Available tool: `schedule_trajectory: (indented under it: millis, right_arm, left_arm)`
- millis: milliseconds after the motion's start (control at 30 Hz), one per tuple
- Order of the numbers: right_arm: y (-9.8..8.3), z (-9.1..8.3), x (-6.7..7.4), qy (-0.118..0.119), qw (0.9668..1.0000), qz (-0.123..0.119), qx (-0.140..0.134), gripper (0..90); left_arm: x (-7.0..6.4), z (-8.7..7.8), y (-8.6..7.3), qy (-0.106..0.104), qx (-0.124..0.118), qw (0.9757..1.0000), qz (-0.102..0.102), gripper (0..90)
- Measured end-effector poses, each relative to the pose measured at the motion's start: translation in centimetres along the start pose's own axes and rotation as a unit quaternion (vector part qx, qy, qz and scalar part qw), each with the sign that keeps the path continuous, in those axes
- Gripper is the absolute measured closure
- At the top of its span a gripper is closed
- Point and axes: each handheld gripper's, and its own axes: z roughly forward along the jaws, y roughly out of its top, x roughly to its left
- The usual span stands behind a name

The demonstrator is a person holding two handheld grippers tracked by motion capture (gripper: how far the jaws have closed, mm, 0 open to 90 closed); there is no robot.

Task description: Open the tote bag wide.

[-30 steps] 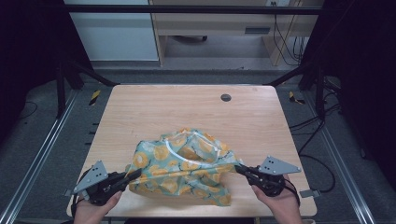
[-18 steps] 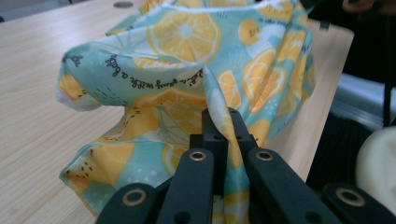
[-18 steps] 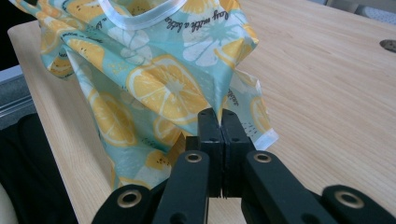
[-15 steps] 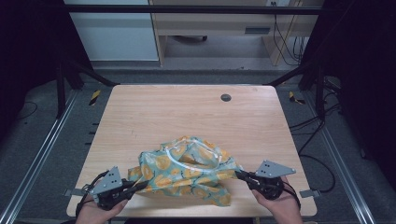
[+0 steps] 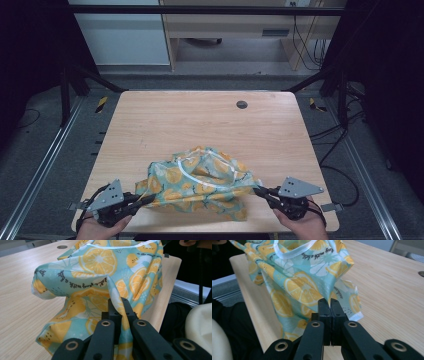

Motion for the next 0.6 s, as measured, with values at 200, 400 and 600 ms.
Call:
schedule_trajectory:
  millis: [200, 400, 600]
  right_arm:
    - [-0.4, 0.7, 0.5, 0.023, 0.9992, -0.015, 0.028, 89.8]
    - [-0.9, 1.6, 0.9, 0.054, 0.9953, -0.046, 0.066, 89.8]
    - [-1.6, 2.7, 0.9, 0.061, 0.9906, -0.059, 0.107, 89.7]
  left_arm:
    - [-0.1, 0.4, -0.7, -0.024, 0.048, 0.9981, 0.032, 90.0]
    - [-0.8, 1.6, -1.1, -0.019, 0.100, 0.9925, 0.068, 90.0]
    - [-0.7, 3.1, -1.5, -0.015, 0.144, 0.9855, 0.088, 90.0]
